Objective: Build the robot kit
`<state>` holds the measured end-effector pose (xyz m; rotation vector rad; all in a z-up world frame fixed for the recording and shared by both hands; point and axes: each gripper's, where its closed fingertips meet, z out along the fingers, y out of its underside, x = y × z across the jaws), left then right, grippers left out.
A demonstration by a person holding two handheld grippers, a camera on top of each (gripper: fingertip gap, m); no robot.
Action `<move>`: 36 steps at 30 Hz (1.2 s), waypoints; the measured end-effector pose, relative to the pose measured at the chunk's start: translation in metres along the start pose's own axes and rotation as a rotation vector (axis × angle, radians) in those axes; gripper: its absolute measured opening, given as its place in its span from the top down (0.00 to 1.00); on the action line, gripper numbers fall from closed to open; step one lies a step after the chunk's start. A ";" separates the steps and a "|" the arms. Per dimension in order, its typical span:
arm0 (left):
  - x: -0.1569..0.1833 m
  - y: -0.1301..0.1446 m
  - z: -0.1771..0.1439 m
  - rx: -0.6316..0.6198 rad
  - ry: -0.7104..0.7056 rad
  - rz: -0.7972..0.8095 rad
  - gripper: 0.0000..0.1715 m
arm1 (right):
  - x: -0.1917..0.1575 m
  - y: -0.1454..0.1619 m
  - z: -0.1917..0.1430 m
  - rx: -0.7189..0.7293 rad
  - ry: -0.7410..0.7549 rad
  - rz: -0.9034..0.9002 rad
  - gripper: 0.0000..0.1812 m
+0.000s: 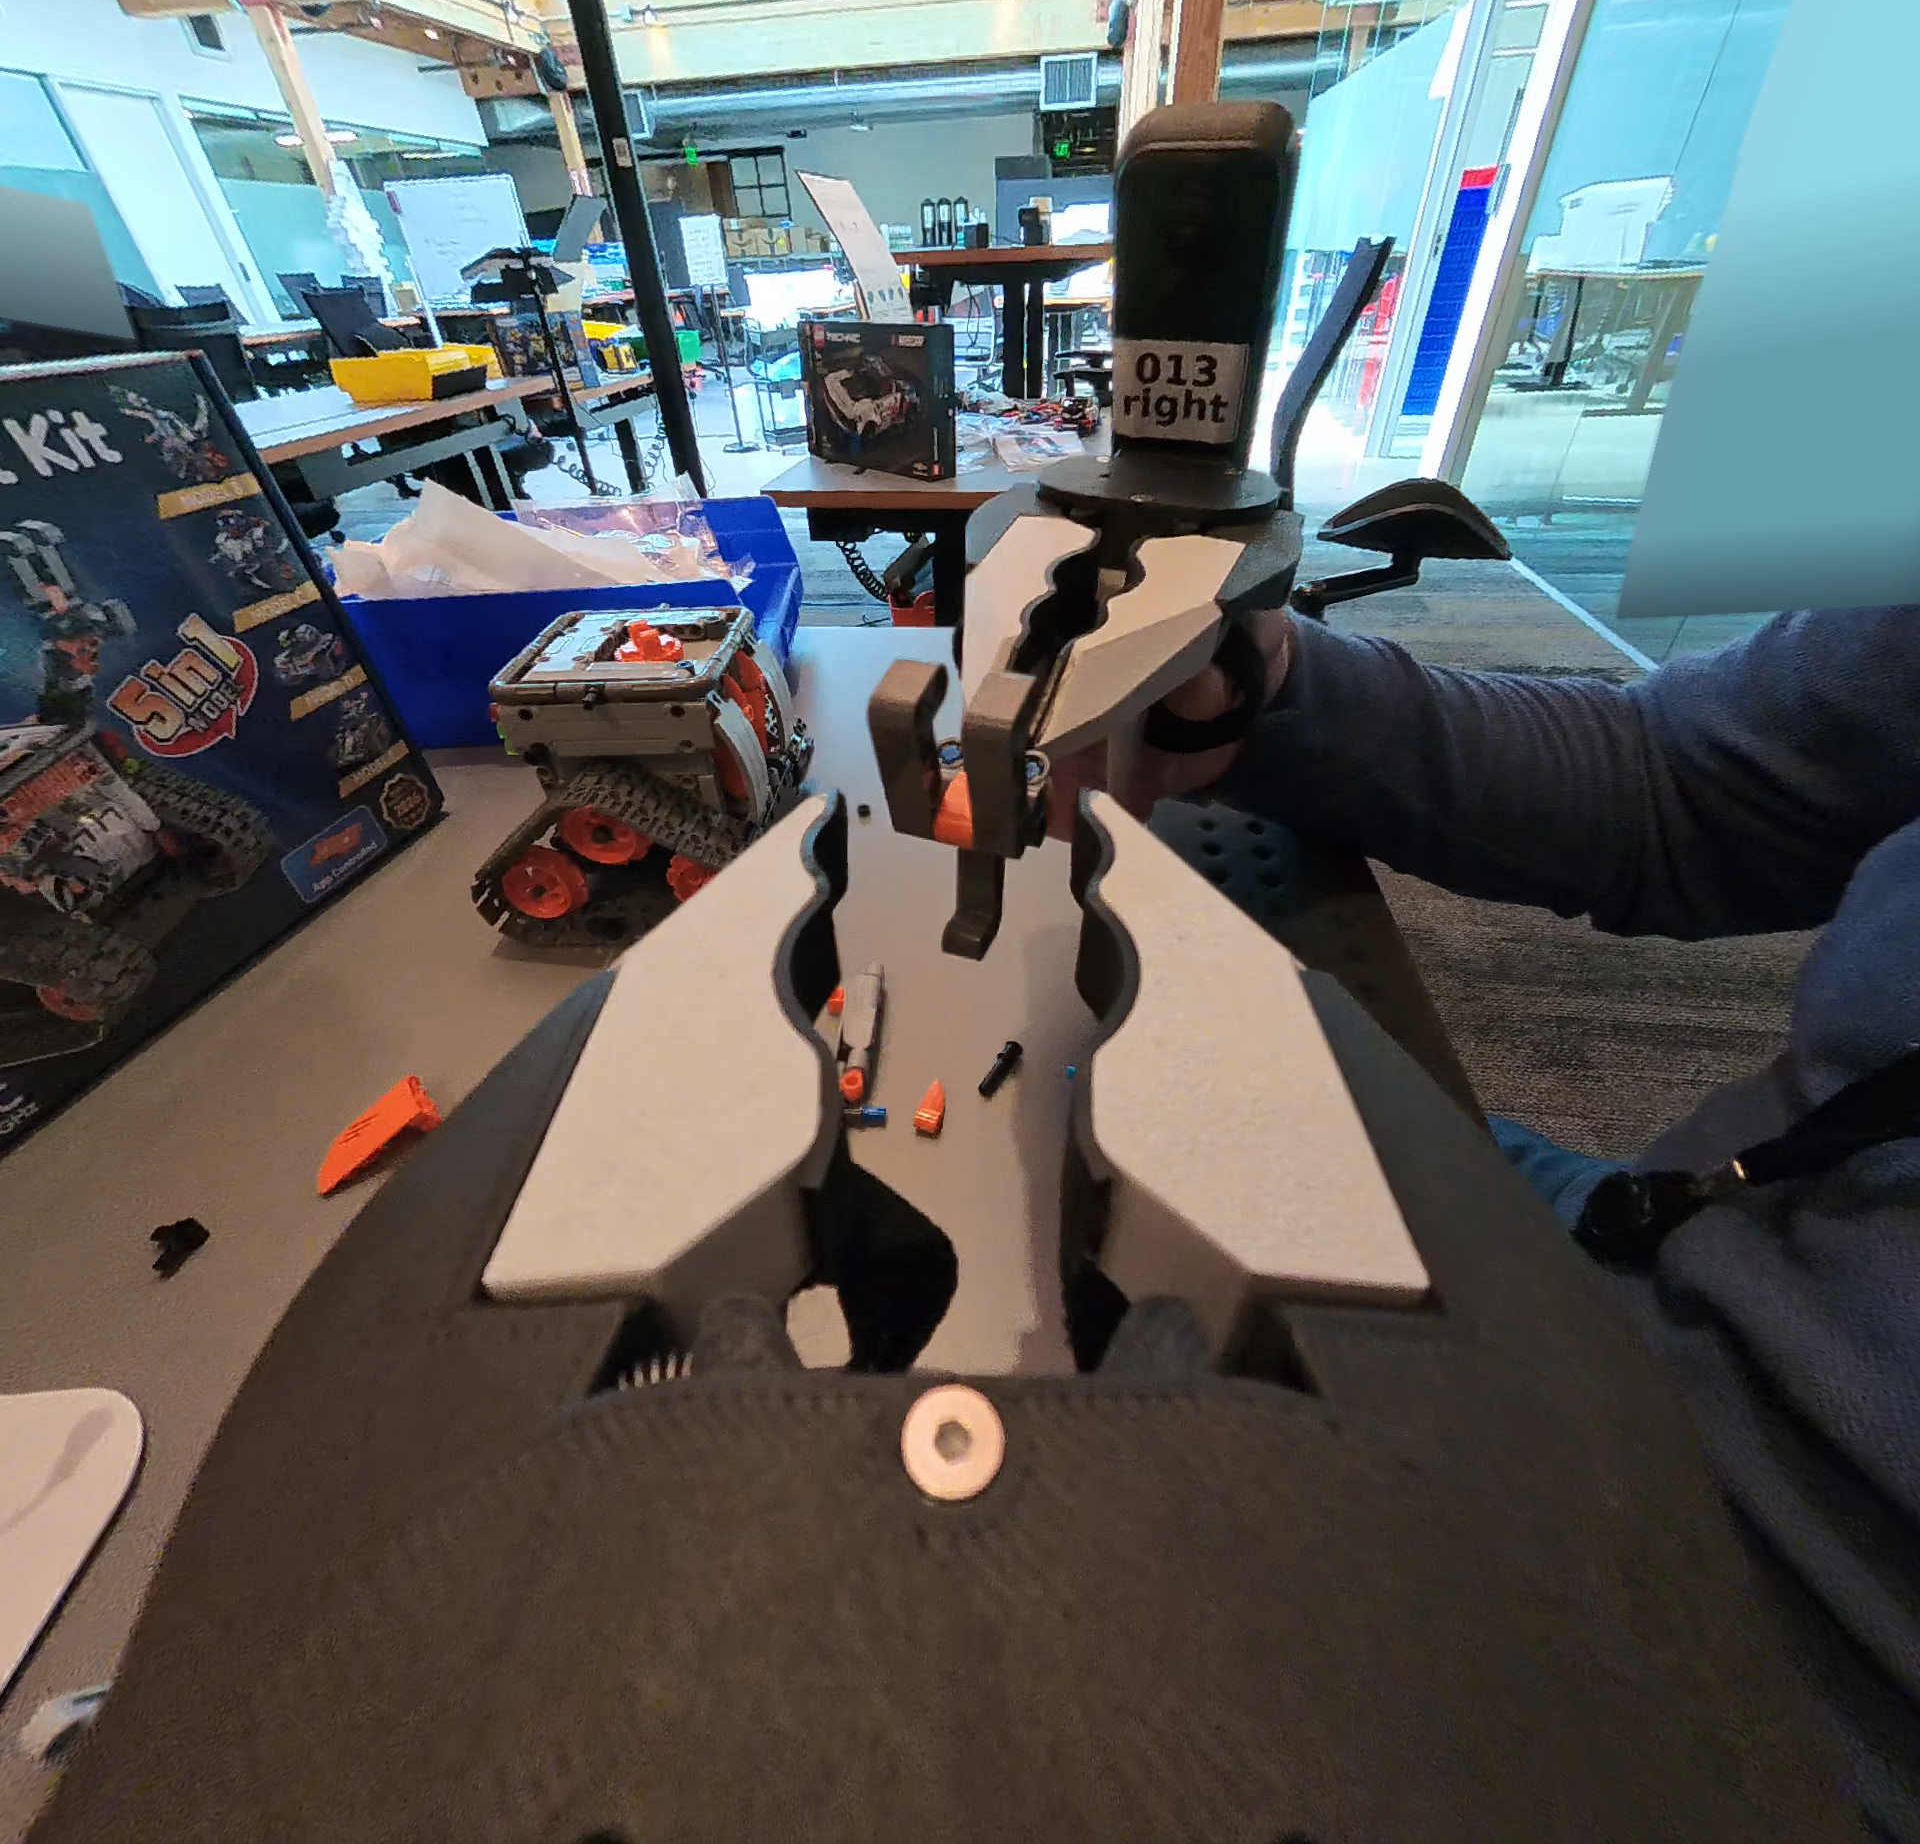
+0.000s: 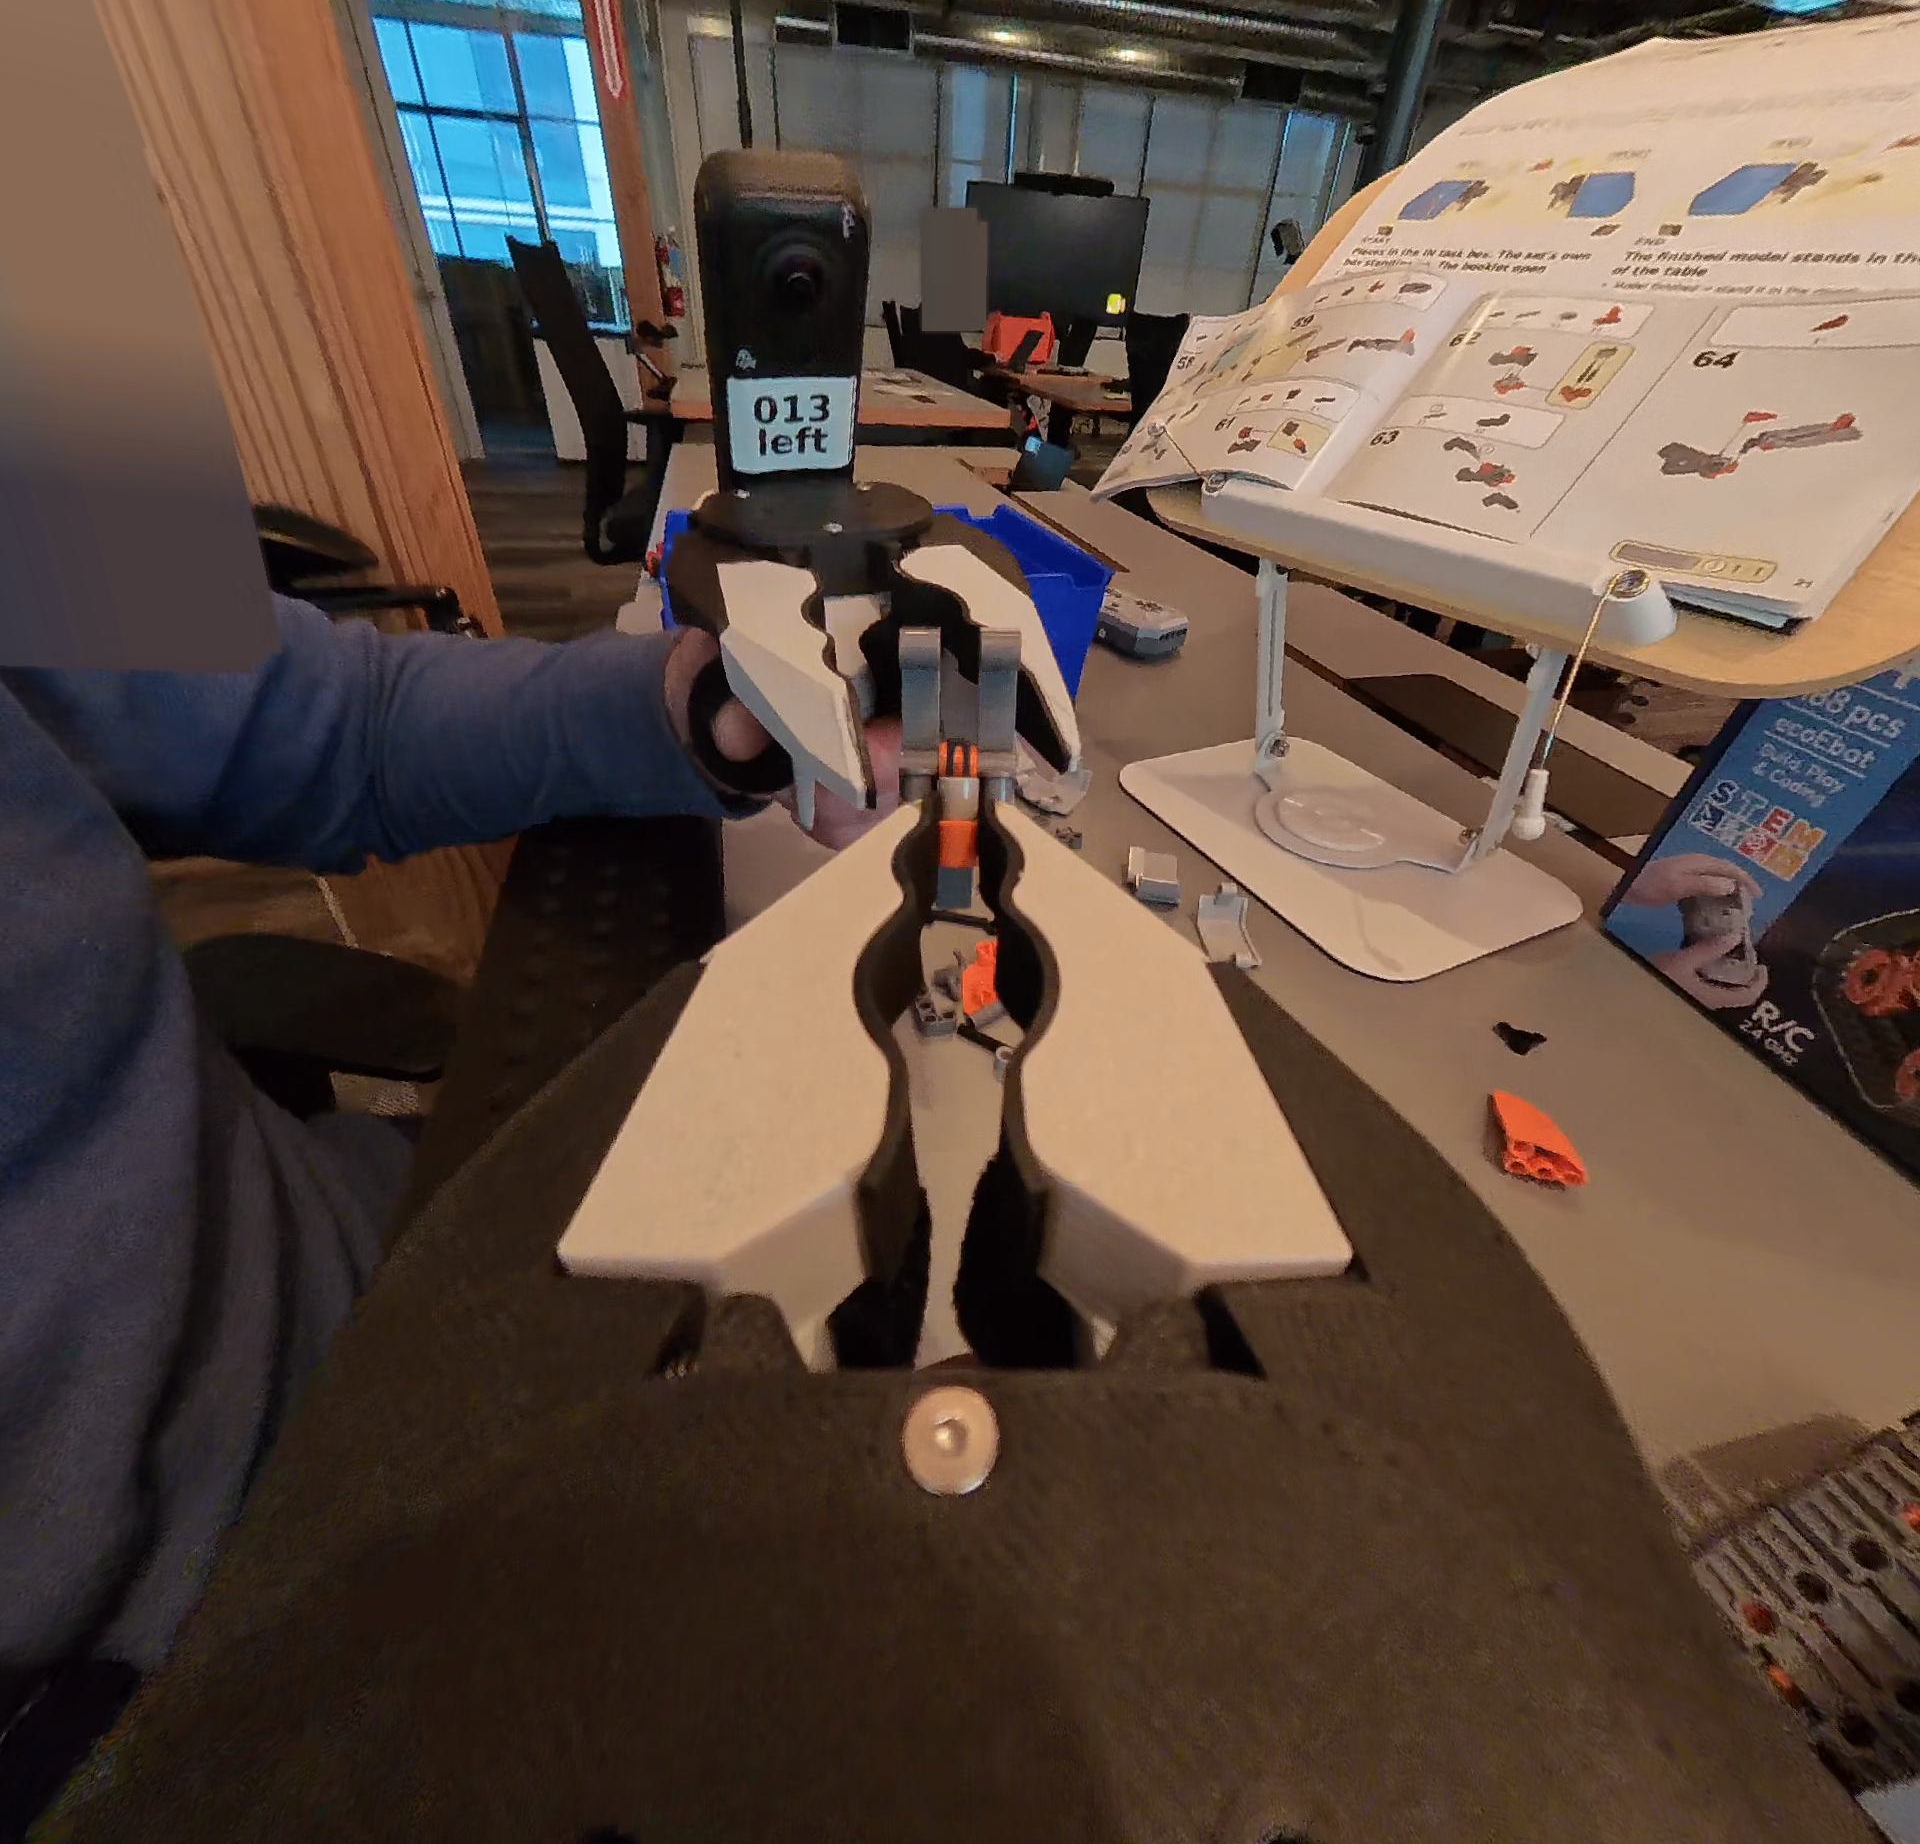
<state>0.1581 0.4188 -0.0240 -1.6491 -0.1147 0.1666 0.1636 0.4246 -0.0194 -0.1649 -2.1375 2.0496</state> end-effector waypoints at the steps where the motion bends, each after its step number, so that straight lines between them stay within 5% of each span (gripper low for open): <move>1: 0.001 0.000 0.001 0.001 0.004 0.002 0.76 | 0.001 -0.001 0.001 0.012 0.006 0.010 0.97; 14: 0.001 0.005 0.007 -0.010 -0.011 0.031 0.83 | 0.002 -0.004 0.004 0.105 -0.025 0.119 0.97; 23: -0.004 0.015 0.006 -0.100 -0.084 0.133 0.85 | 0.015 -0.025 -0.005 0.060 0.096 -0.055 0.87; 36: -0.033 0.016 -0.008 -0.122 -0.212 0.148 0.84 | 0.037 -0.036 0.031 -0.116 0.074 -0.246 0.78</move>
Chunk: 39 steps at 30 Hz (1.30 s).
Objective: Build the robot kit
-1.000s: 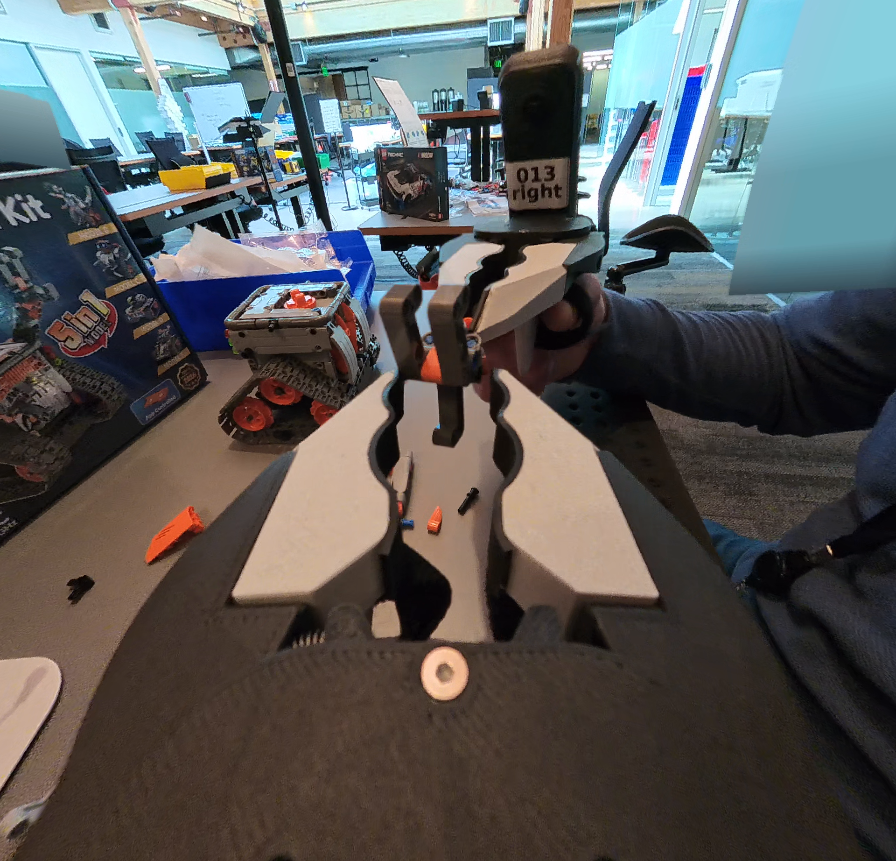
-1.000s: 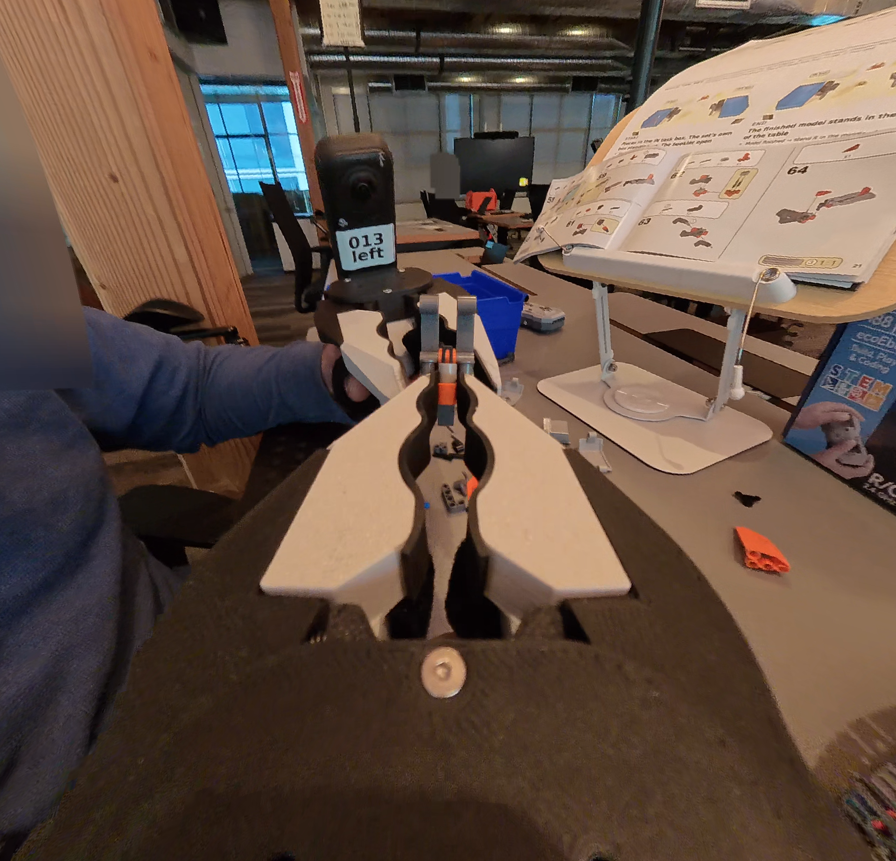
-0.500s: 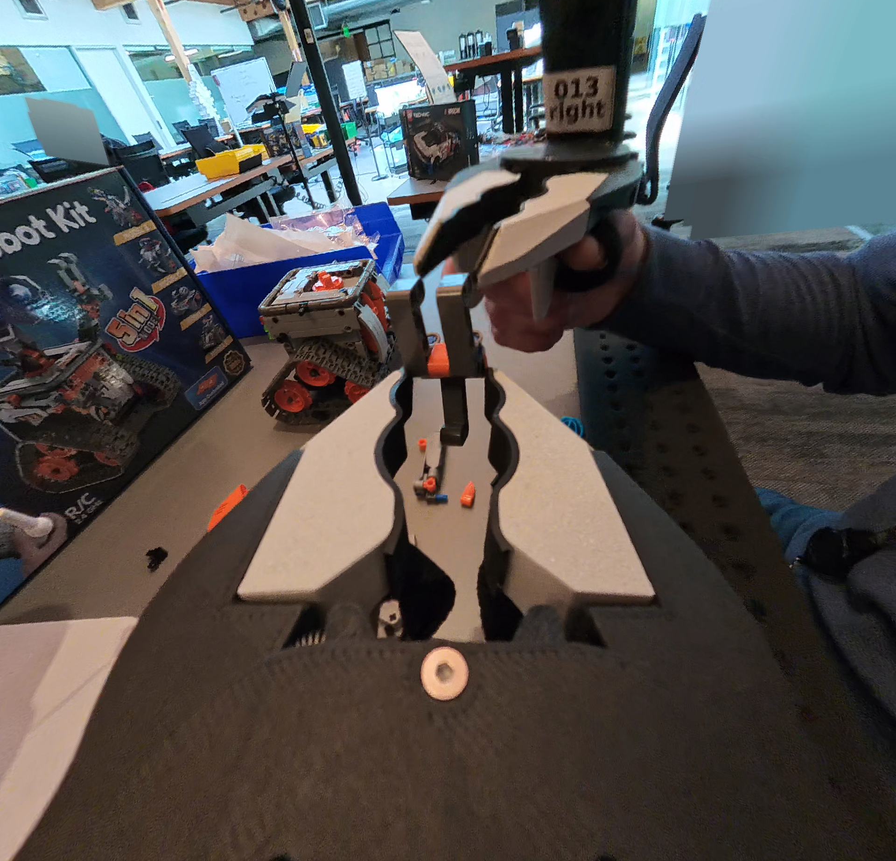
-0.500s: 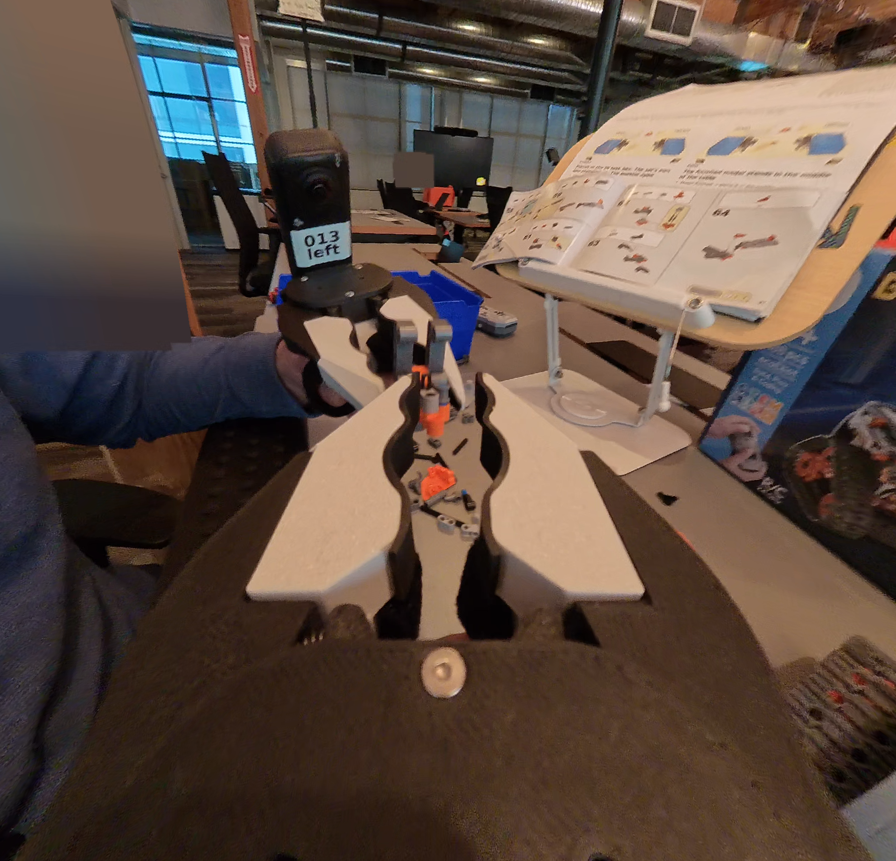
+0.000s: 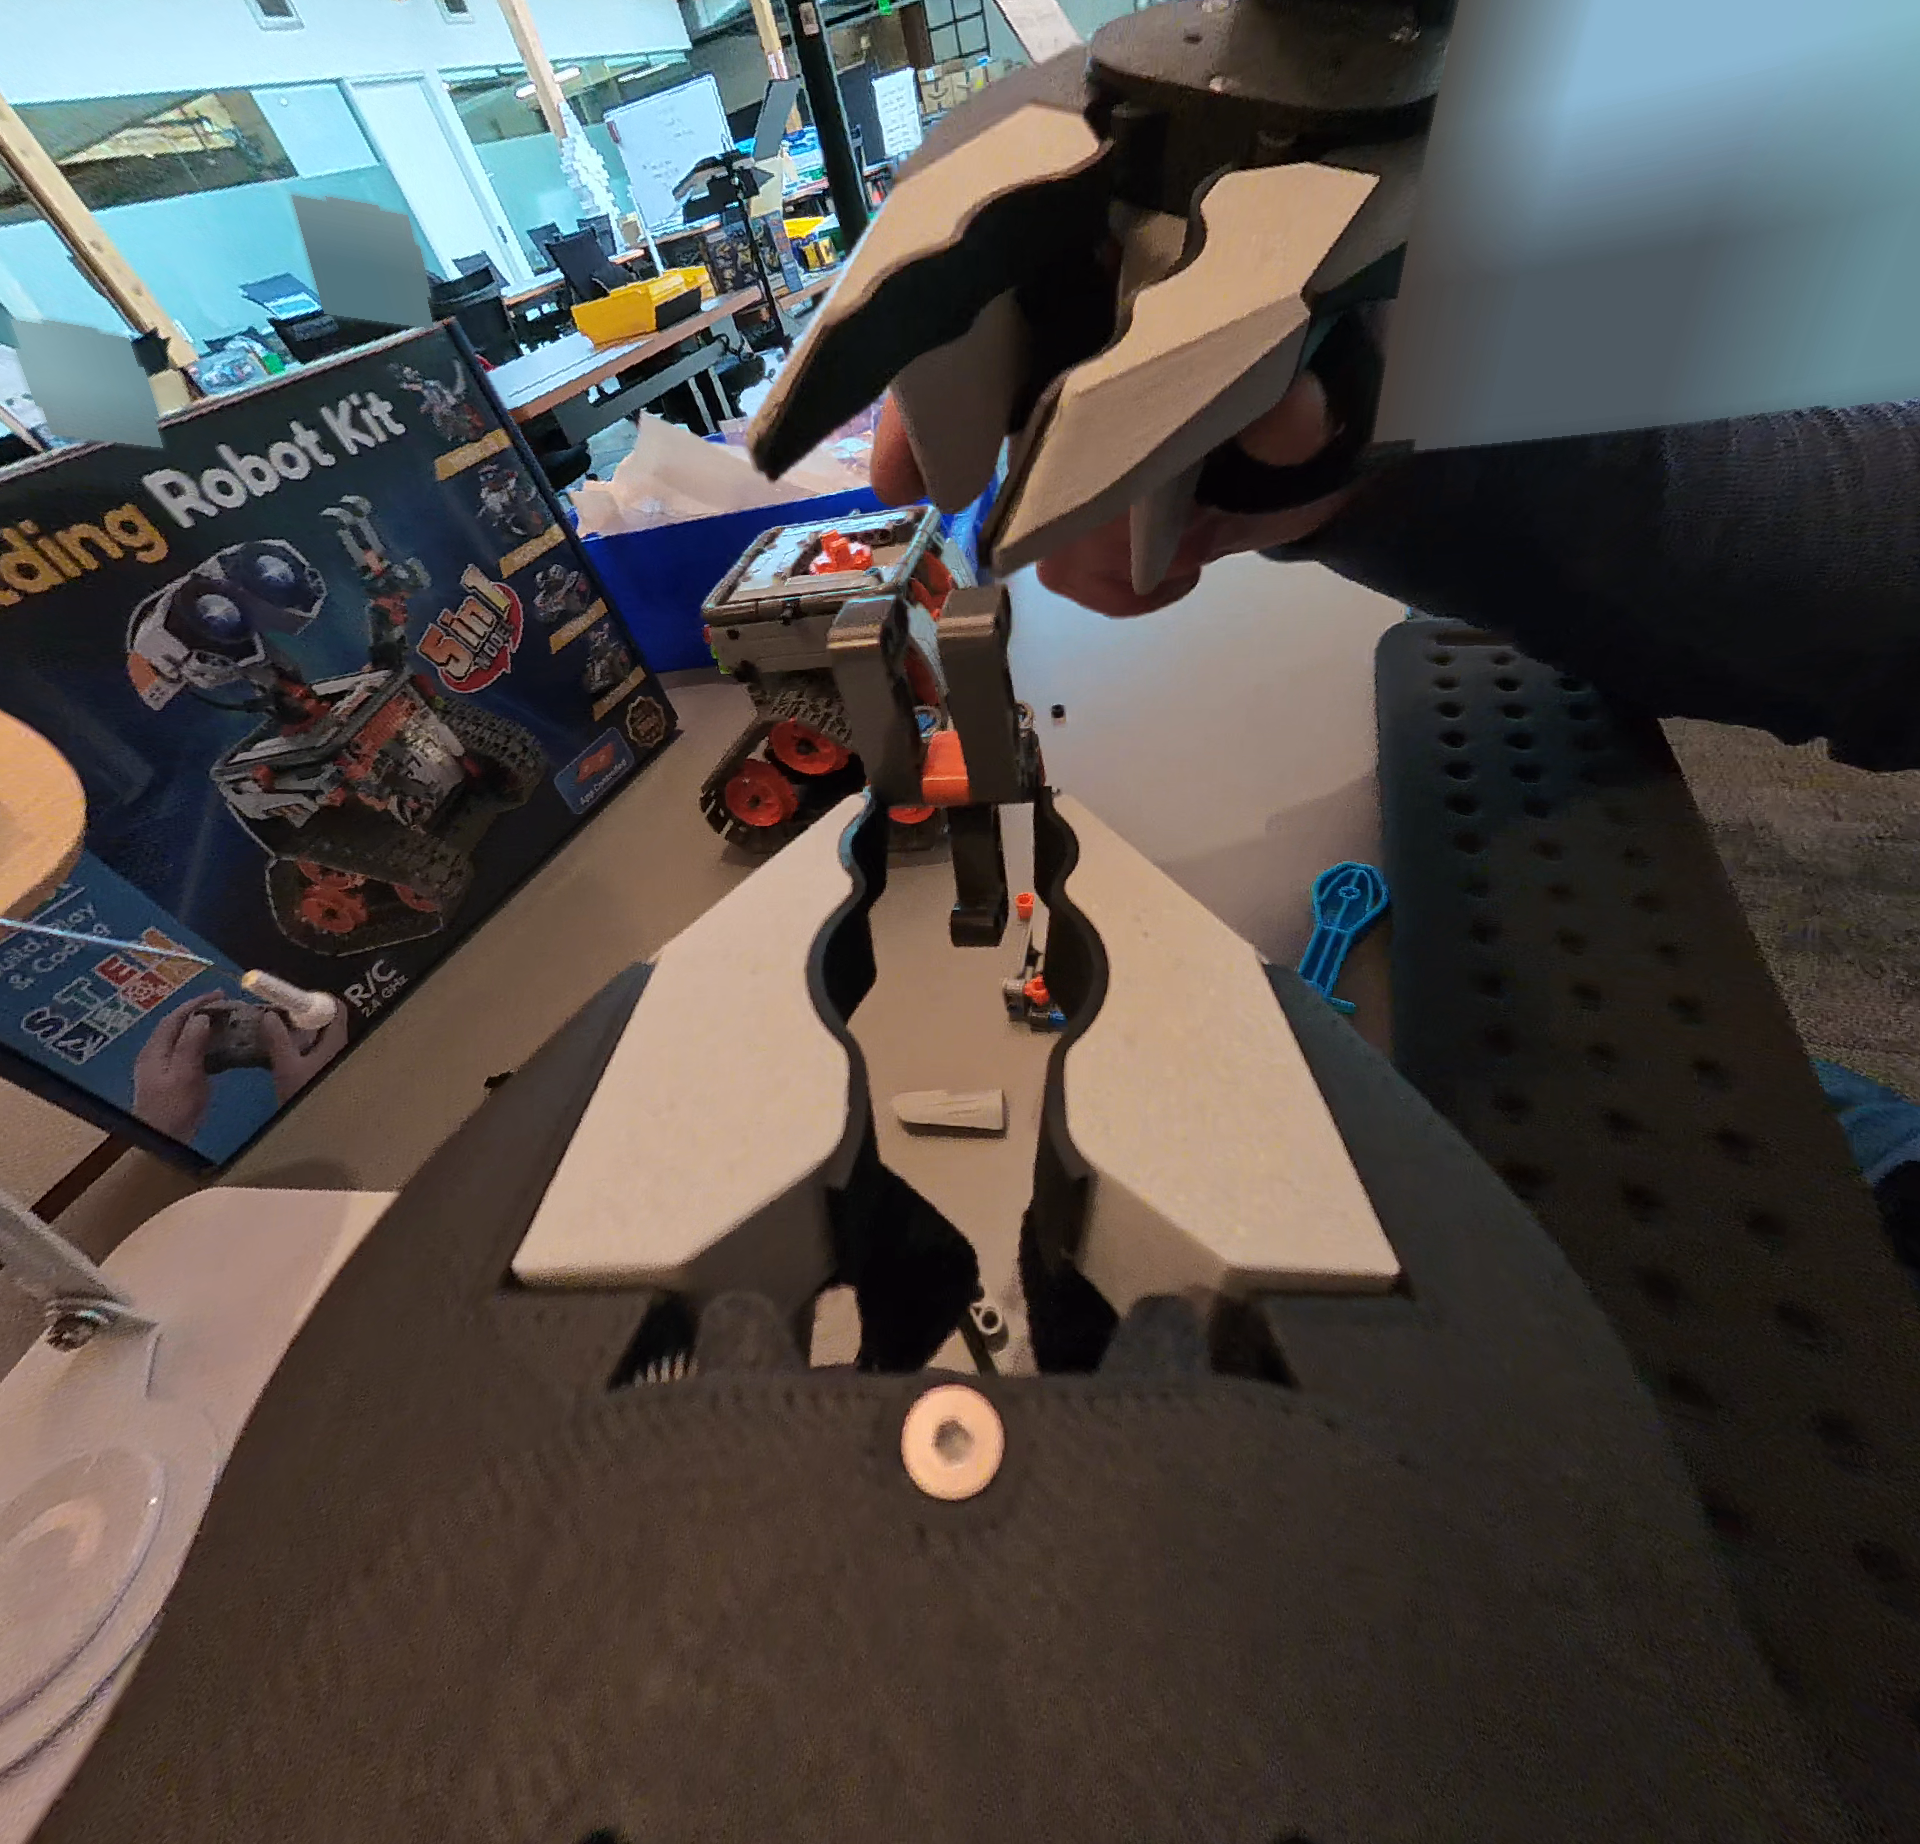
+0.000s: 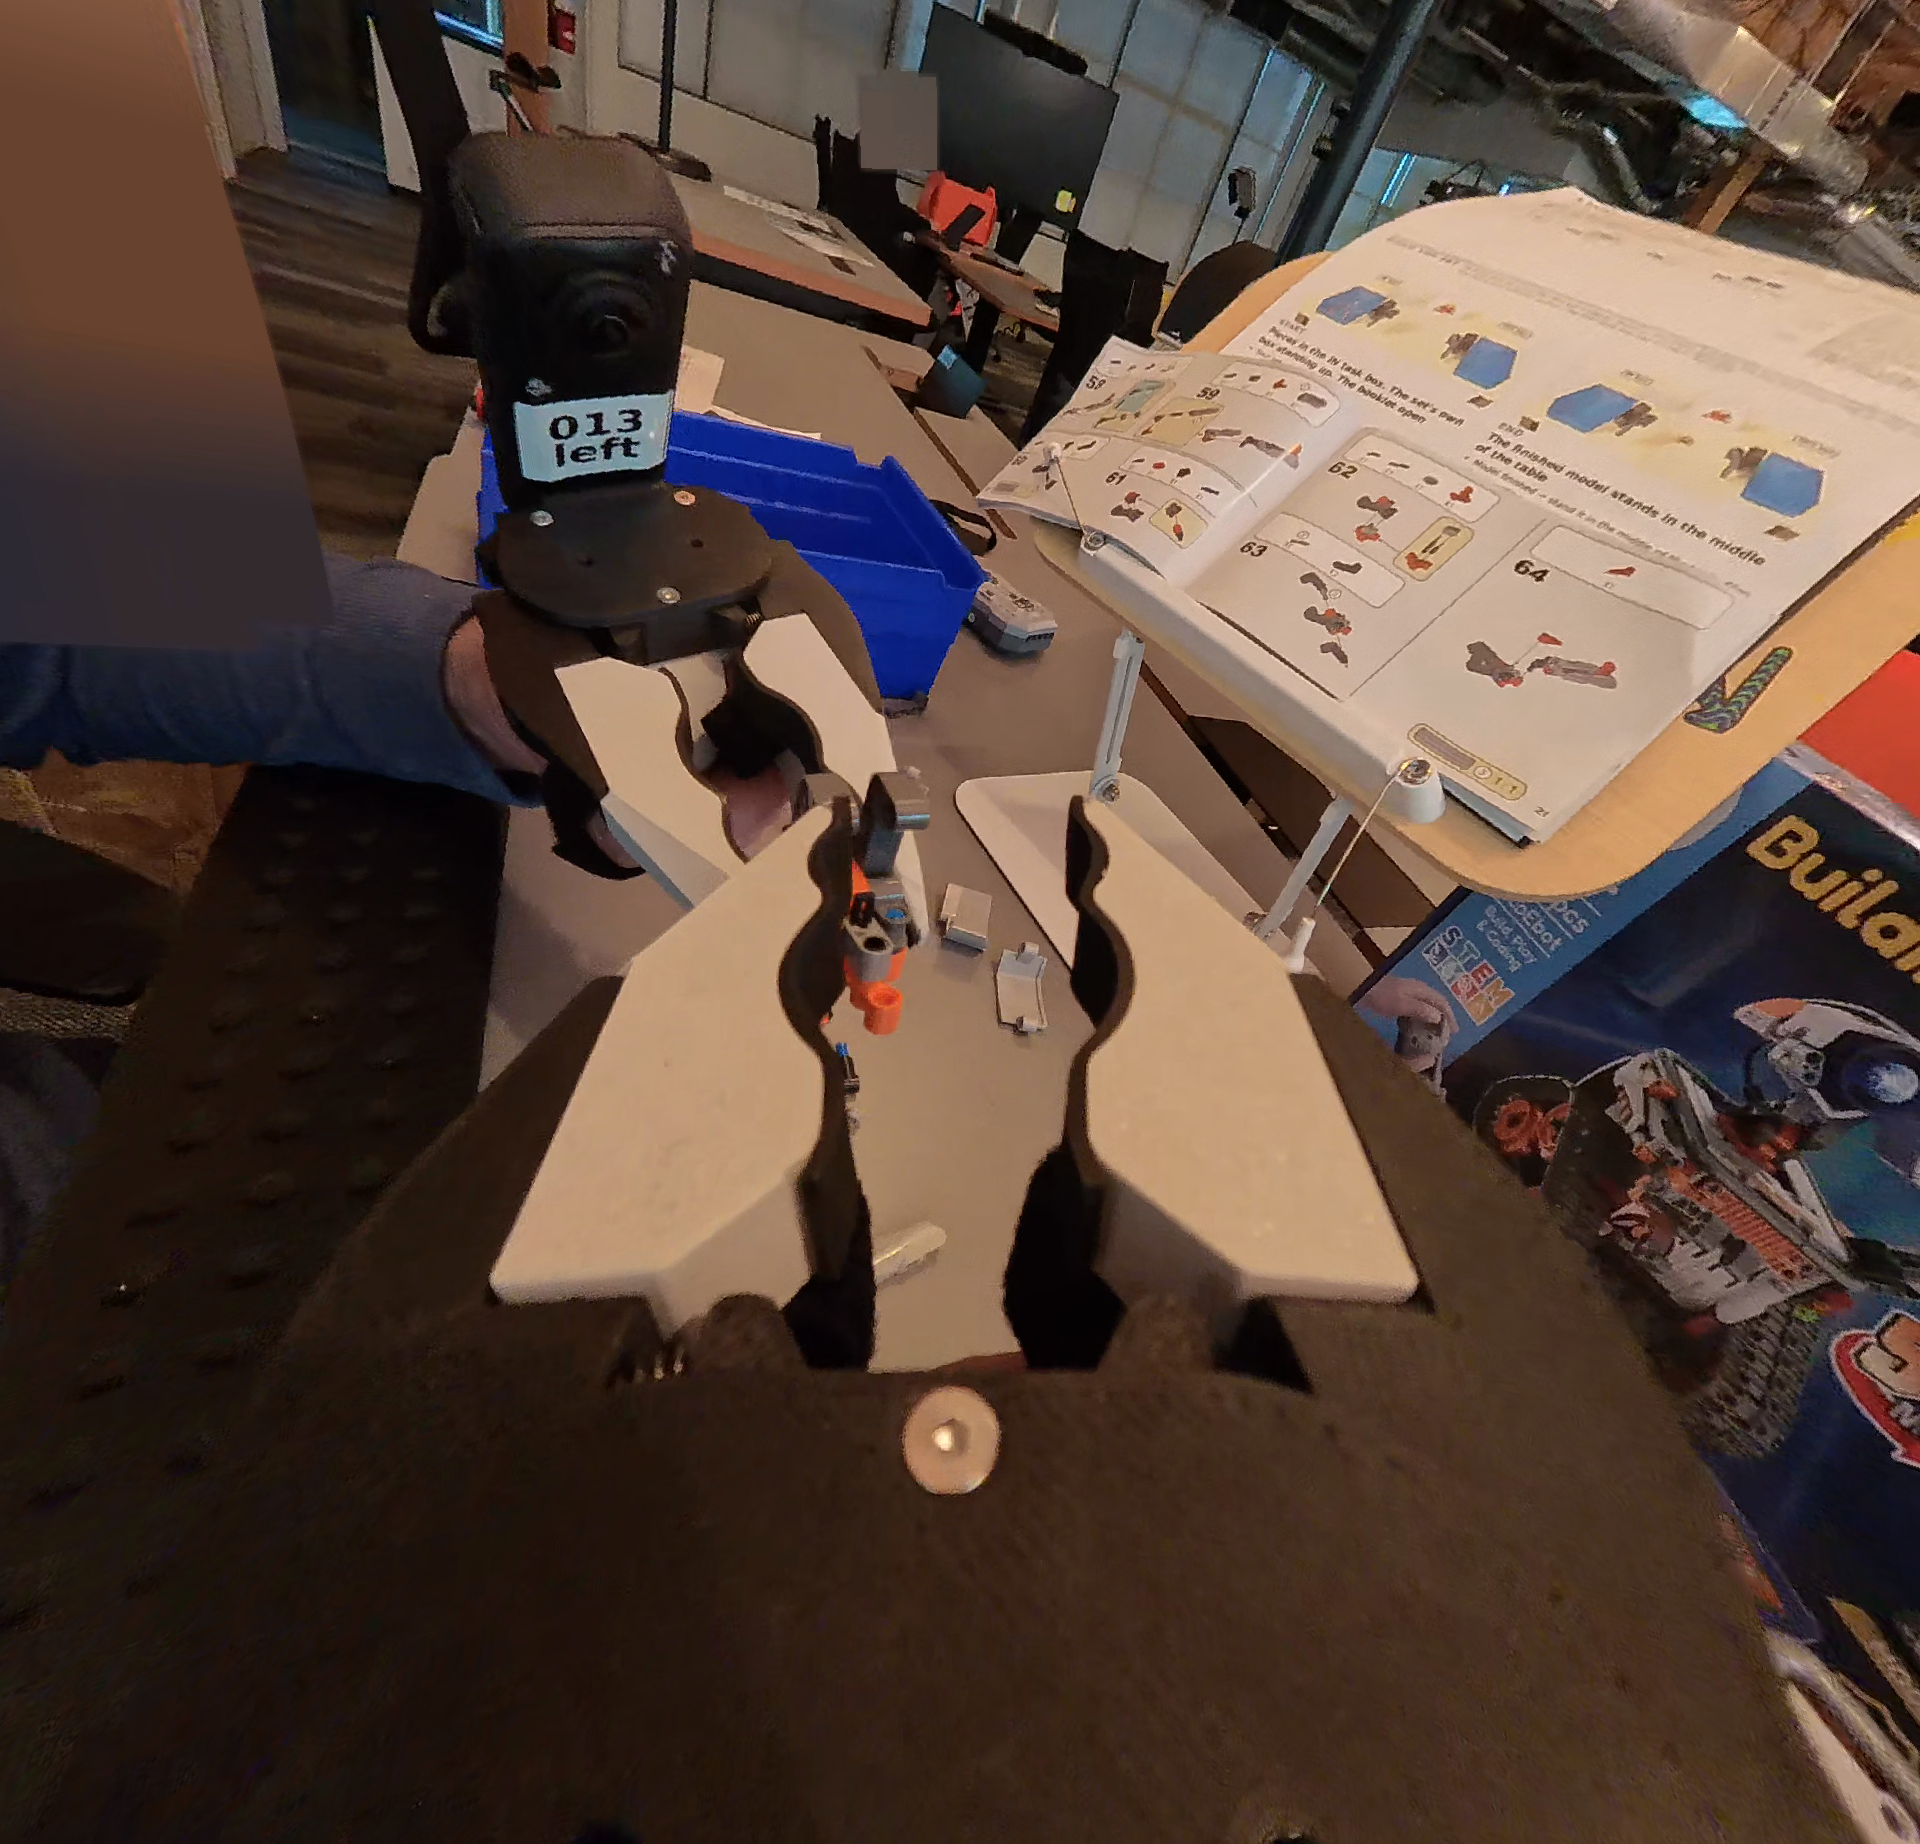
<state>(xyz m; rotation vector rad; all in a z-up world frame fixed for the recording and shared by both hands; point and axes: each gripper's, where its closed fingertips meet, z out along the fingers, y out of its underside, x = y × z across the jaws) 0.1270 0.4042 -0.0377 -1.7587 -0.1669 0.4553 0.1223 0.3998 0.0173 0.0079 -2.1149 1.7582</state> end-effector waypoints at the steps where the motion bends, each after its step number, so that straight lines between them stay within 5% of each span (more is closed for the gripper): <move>1: -0.003 0.001 -0.001 0.002 -0.008 -0.006 0.85 | 0.002 0.003 0.002 0.000 -0.007 0.015 0.77; 8: -0.008 0.013 0.004 -0.048 0.011 -0.028 0.85 | -0.009 0.020 0.002 0.038 -0.135 0.082 0.90; 12: -0.002 0.025 0.012 -0.125 -0.014 0.070 0.85 | -0.019 0.034 0.014 -0.033 -0.138 0.055 0.66; 17: 0.011 0.029 0.018 -0.164 0.013 0.131 0.85 | -0.033 0.043 0.023 -0.033 -0.159 0.011 0.85; 21: 0.013 0.030 0.019 -0.148 0.037 0.104 0.85 | -0.035 0.045 0.023 -0.025 -0.144 -0.003 0.86; 25: 0.012 0.020 0.016 -0.064 0.057 0.055 0.91 | -0.024 0.033 0.018 0.067 -0.127 0.136 0.86; 39: -0.017 0.011 0.015 -0.042 -0.200 0.221 0.79 | 0.025 0.005 -0.003 0.474 -0.121 0.657 0.86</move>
